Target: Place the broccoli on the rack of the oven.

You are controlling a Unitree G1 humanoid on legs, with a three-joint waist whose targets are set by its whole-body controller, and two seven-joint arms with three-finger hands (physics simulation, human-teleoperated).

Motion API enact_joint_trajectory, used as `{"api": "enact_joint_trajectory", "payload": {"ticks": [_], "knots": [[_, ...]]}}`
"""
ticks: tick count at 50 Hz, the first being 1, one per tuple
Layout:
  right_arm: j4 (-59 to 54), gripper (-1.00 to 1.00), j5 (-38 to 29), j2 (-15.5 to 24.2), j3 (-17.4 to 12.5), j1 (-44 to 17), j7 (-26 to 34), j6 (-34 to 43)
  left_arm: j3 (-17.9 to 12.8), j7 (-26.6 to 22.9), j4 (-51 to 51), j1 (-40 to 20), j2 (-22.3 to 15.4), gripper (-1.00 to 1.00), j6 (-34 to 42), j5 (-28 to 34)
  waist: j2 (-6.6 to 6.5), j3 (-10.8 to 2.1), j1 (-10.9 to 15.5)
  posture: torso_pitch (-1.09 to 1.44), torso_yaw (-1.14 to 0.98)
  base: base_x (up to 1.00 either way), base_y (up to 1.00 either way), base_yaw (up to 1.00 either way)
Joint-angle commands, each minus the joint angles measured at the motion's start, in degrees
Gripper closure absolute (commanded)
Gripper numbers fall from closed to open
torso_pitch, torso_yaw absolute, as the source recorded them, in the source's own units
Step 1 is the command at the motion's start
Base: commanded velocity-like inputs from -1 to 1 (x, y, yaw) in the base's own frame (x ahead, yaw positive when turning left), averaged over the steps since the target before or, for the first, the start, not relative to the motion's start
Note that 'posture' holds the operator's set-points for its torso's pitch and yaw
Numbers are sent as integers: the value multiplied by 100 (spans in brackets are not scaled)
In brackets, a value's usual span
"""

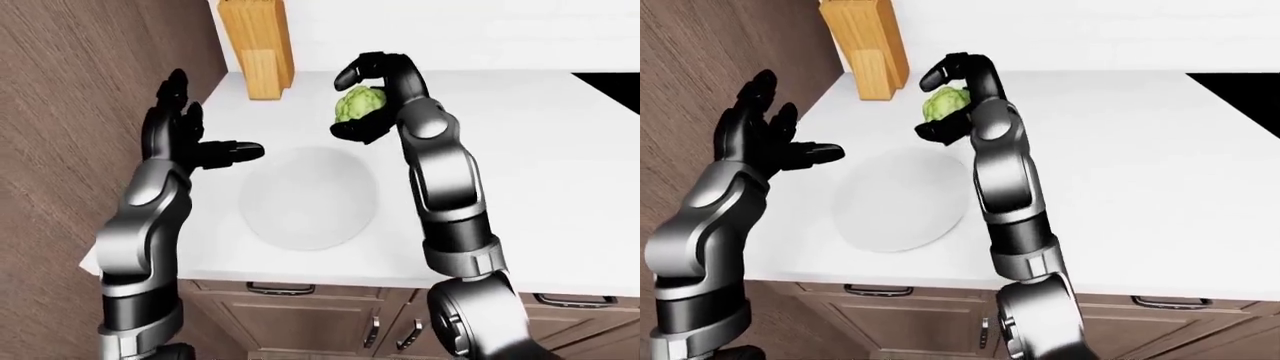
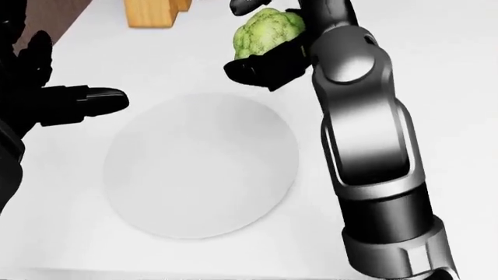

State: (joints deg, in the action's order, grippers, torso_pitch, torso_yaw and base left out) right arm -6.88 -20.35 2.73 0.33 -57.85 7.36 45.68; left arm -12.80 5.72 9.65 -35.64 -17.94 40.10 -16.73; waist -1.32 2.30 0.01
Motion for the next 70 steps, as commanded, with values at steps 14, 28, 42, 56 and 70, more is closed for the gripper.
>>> {"api": "enact_joint_trajectory", "payload": {"ticks": [14,28,42,56,70], "knots": [[1058,100,361,549,-290,-259,135,834,53,208,399,-830,-80,-100,621,164,14,-144,-7,0,0,0,0,0],[1970,100,411,976,-444,-92,157,1553,80,200,244,-1009,-109,-100,640,231,52,-131,6,0,0,0,0,0],[2249,100,448,1160,-468,3,231,1789,114,169,206,-1046,-83,-100,631,272,37,-236,-7,0,0,-5,0,0],[2256,100,390,1184,-473,-11,282,1806,109,160,188,-1052,-83,-100,598,271,-90,-176,-42,0,0,-9,0,0],[2278,100,385,1155,-484,95,284,1743,107,156,168,-1010,-72,-100,541,268,370,-236,-6,0,0,-8,0,0]]}}
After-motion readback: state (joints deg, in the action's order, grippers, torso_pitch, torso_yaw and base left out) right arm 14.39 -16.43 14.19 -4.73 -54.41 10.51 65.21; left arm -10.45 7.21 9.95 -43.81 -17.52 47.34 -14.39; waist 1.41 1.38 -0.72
